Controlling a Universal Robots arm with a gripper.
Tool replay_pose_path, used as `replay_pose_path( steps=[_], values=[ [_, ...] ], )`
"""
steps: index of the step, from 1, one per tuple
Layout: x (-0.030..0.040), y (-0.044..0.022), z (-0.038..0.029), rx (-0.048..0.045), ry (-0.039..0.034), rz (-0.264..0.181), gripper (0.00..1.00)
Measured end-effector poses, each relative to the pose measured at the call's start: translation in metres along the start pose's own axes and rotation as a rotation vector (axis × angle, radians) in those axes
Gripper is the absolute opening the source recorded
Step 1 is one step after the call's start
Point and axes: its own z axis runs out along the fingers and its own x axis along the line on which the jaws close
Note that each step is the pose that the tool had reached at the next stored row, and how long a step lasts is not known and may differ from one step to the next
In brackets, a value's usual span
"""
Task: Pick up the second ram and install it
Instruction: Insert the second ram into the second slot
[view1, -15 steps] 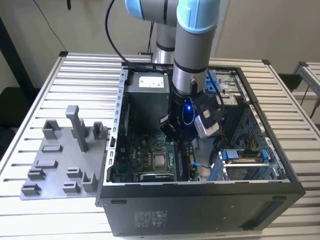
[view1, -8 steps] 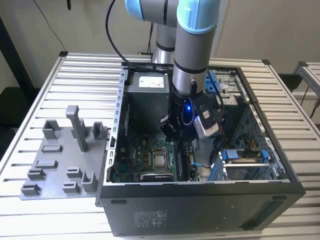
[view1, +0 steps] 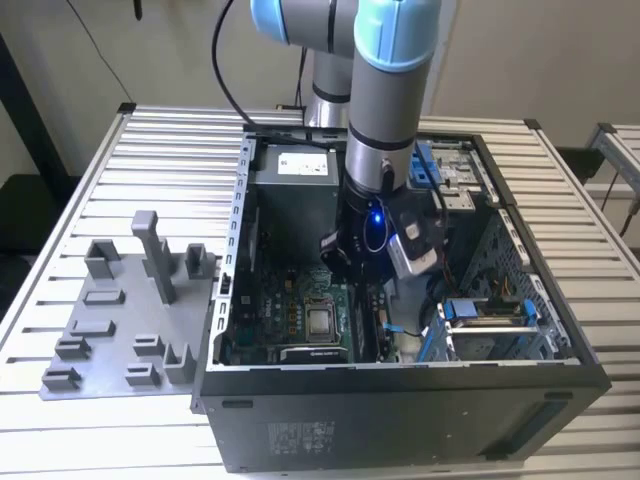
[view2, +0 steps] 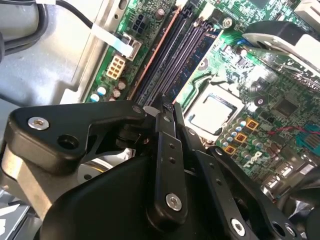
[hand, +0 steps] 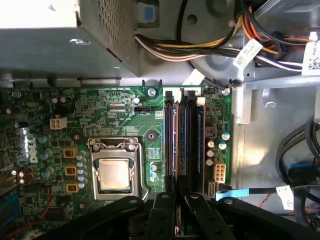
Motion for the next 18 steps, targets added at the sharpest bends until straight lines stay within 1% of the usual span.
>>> replay_pose_path(
  steps=[7,11,15,18],
  values=[
    [-0.0007,0.0002,0.0042,-0.0001,0.0000,0.000,0.14],
    [-0.0012,0.0001,0.0049,-0.0003,-0.0001,0.000,0.14],
    [-0.0014,-0.0025,0.0054,-0.0001,0.0000,0.000,0.14],
    [-0.0020,-0.0025,0.0061,0.0001,0.0000,0.000,0.14]
  ],
)
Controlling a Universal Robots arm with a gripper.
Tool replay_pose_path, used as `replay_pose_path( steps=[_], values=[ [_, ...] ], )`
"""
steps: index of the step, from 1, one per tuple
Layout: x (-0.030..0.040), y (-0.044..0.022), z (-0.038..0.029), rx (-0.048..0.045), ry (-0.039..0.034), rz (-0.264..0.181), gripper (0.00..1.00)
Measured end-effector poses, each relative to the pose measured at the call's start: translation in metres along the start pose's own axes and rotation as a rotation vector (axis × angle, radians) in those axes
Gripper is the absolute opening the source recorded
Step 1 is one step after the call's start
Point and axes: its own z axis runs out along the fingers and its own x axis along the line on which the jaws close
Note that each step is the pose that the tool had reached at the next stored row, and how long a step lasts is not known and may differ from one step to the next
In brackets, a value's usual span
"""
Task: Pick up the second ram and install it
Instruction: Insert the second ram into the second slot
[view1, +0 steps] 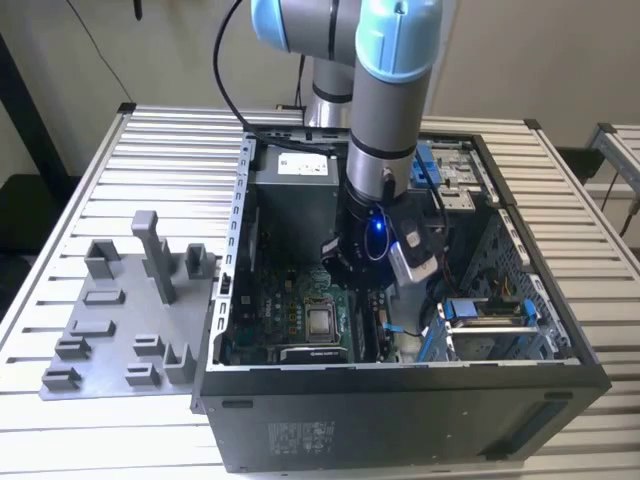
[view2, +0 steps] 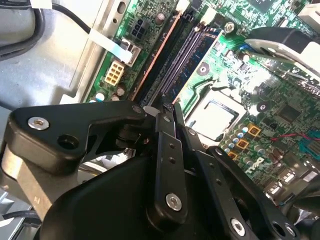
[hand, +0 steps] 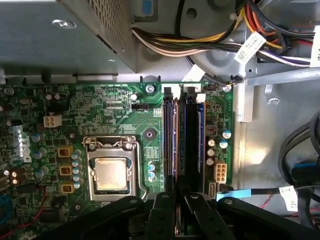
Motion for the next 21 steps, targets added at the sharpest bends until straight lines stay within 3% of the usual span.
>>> replay_pose_path(
  steps=[21],
  values=[
    [-0.0016,0.0029,0.0070,-0.0023,-0.0002,0.000,0.14]
  ],
)
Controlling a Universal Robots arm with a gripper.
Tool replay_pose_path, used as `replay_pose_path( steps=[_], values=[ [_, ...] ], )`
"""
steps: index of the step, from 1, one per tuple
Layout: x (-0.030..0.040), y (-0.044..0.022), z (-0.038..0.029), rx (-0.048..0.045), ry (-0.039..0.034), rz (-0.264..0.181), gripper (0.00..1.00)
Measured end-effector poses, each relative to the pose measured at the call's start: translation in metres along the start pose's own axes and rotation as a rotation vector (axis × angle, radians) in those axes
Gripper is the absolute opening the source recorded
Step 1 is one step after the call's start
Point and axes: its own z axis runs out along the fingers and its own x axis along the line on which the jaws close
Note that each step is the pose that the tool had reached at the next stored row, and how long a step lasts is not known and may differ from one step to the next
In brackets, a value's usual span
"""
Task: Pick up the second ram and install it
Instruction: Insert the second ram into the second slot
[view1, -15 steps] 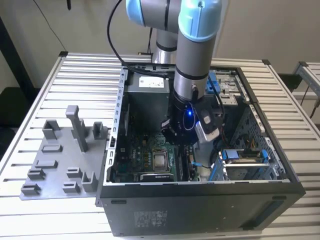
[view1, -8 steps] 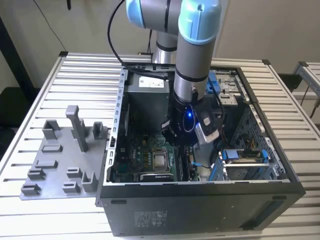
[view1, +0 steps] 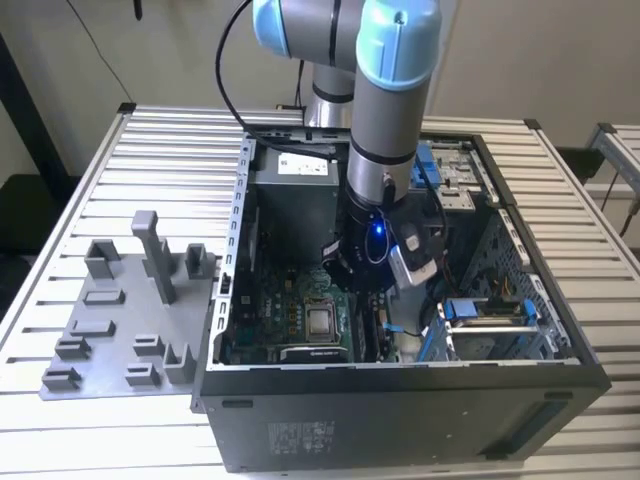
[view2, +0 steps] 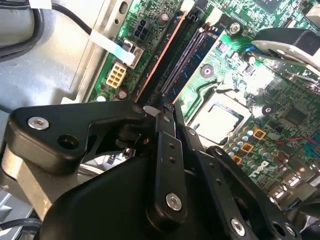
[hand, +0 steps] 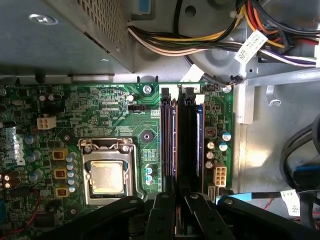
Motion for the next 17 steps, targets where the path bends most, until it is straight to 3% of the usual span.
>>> replay_pose_path(
  steps=[17],
  values=[
    [-0.0015,0.0003,-0.0005,0.0022,0.0015,-0.002,0.14]
  ],
)
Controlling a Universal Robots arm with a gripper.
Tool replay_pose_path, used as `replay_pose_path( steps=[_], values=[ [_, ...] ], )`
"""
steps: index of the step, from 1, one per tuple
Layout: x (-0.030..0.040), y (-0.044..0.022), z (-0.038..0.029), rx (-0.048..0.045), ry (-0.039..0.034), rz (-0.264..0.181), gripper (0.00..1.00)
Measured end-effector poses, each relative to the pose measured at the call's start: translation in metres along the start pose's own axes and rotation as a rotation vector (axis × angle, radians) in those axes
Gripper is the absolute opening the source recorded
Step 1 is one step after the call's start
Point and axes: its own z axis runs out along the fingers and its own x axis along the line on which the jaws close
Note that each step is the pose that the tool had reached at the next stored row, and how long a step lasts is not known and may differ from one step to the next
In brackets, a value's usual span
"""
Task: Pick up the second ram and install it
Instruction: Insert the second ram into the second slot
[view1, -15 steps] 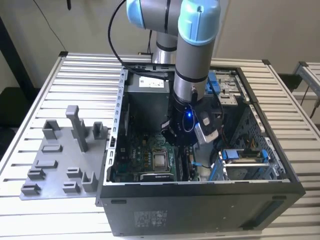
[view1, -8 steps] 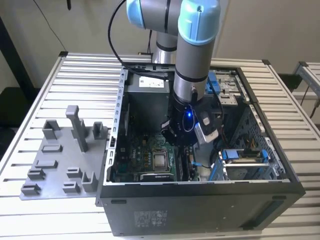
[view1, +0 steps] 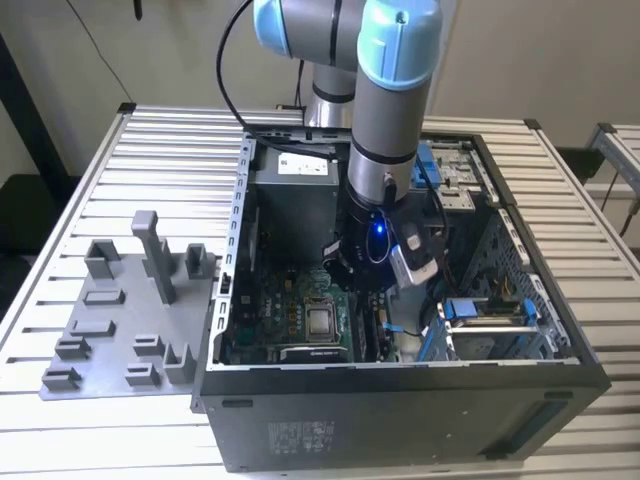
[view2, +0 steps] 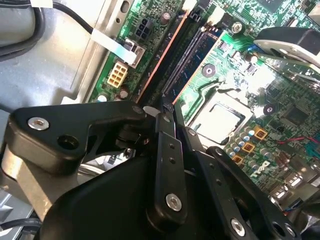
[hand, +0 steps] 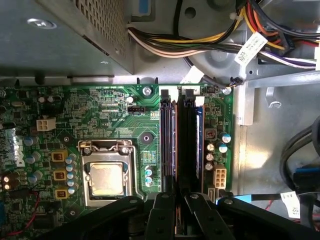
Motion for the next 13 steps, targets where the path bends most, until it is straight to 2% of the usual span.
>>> replay_pose_path(
  steps=[5,13],
  values=[
    [-0.0011,0.0002,0.0010,-0.0004,0.0002,-0.002,0.14],
    [-0.0010,0.0004,0.0076,0.0003,0.0004,-0.002,0.14]
  ],
)
